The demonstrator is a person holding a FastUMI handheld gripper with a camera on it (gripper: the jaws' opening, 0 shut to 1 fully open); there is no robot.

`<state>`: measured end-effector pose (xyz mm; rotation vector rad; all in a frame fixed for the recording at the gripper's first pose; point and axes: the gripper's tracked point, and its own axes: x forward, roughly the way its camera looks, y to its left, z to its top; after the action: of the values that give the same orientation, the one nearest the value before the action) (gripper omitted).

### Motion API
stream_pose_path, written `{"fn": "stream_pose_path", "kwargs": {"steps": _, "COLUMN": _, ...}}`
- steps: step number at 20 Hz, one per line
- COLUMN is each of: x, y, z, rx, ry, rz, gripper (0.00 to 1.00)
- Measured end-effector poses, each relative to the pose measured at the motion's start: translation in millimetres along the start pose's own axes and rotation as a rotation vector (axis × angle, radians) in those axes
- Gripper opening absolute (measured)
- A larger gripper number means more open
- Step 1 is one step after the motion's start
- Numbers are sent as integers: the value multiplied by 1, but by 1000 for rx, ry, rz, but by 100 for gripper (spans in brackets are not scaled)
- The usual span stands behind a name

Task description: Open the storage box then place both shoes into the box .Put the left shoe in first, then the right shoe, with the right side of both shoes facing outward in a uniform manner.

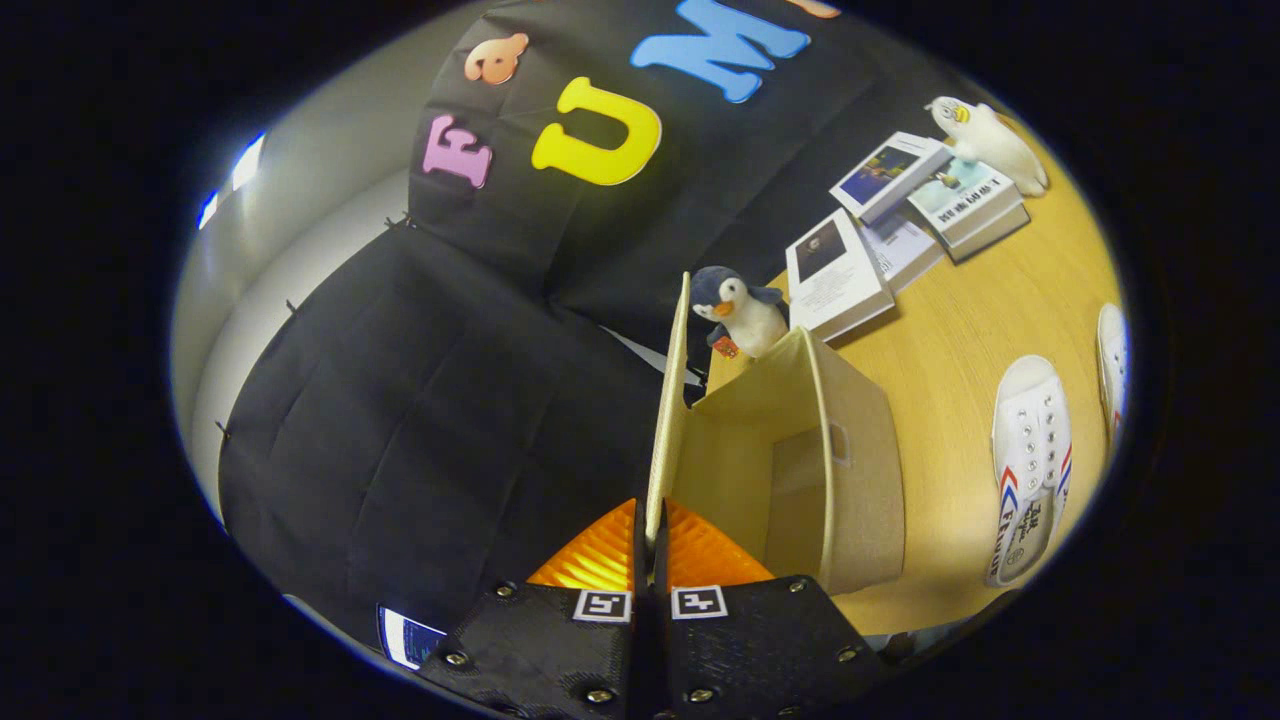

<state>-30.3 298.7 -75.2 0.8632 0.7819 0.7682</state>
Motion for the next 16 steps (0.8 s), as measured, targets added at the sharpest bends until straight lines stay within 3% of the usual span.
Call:
{"fn": "stream_pose_path", "kwargs": {"steps": 12, "x": 60, "y": 91, "z": -19, "rx": -289, "ry": 50, "rz": 24, "gripper": 1}}
{"fn": "stream_pose_path", "kwargs": {"steps": 13, "x": 66, "y": 99, "z": -23, "rx": -325, "ry": 55, "rz": 28, "gripper": 8}}
{"fn": "stream_pose_path", "kwargs": {"steps": 16, "x": 87, "y": 114, "z": -37, "rx": -392, "ry": 78, "rz": 44, "gripper": 9}}
